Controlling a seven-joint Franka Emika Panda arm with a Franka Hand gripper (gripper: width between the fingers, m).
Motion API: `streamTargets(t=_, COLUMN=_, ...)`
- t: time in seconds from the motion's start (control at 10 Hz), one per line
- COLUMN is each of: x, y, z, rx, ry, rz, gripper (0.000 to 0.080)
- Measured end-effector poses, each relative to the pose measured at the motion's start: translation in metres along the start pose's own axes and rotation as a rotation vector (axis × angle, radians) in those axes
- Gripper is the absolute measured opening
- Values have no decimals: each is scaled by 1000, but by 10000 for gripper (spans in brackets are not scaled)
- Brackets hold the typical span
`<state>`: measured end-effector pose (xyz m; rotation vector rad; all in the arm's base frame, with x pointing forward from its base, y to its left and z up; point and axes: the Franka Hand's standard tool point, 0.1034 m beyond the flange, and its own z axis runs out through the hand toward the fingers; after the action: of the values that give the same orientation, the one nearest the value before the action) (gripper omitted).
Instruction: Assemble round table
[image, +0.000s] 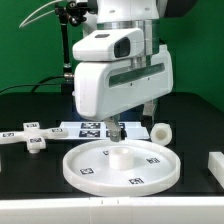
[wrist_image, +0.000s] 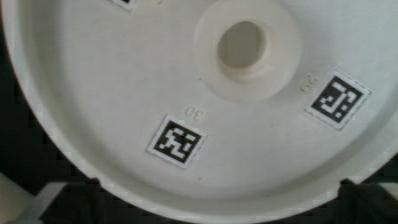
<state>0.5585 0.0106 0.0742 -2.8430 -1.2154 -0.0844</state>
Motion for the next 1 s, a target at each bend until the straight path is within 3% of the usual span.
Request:
streamTargets(t=0.2, x=-14, y=2, z=15, rx=6, ry=14, rz=33, gripper=649)
streamTargets(t=0.3, x=-24, y=0, z=29, rx=-19, ry=31, rz=45, gripper=649)
streamTargets(t=0.4, x=-31, y=-6, z=37, rx=-21, ry=31, rz=46, gripper=649)
streamTargets(t=0.6, x=-39, y=-12, z=52, rx=-12, ry=22, rz=52, gripper=649)
streamTargets(t=1.0, x=-42, y=-13, z=58, rx=-3, ry=15, rz=56, gripper=649)
